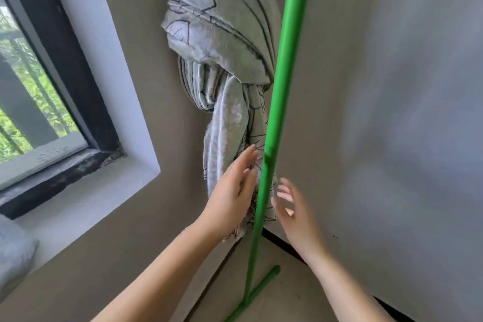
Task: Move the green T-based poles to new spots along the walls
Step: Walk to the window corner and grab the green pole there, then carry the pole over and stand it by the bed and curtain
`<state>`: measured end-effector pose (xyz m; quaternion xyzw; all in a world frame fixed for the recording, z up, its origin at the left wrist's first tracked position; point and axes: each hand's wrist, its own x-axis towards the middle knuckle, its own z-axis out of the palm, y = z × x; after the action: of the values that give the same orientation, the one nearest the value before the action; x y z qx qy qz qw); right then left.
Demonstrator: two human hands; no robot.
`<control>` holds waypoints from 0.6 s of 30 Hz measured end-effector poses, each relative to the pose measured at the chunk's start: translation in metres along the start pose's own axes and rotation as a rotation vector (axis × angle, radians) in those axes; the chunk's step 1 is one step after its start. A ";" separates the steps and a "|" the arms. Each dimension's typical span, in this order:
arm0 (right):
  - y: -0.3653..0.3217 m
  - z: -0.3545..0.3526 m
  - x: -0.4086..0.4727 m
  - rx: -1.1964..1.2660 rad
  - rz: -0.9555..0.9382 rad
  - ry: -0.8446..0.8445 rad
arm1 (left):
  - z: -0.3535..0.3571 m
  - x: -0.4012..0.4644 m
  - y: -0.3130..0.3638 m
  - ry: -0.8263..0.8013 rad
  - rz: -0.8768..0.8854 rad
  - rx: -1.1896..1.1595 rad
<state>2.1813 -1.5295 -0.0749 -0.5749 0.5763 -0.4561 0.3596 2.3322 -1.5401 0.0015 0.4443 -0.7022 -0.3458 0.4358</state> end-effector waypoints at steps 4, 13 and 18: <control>-0.019 0.020 0.025 -0.050 -0.072 0.088 | 0.000 0.043 0.011 -0.128 0.043 -0.072; -0.037 0.054 -0.010 -0.049 0.096 0.443 | -0.027 0.050 0.006 -0.403 0.135 -0.244; -0.055 0.080 -0.078 -0.030 0.178 0.639 | -0.034 0.013 0.012 -0.642 0.164 -0.407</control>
<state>2.2814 -1.4567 -0.0578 -0.3555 0.7145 -0.5716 0.1908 2.3563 -1.5509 0.0292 0.1603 -0.7531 -0.5636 0.2992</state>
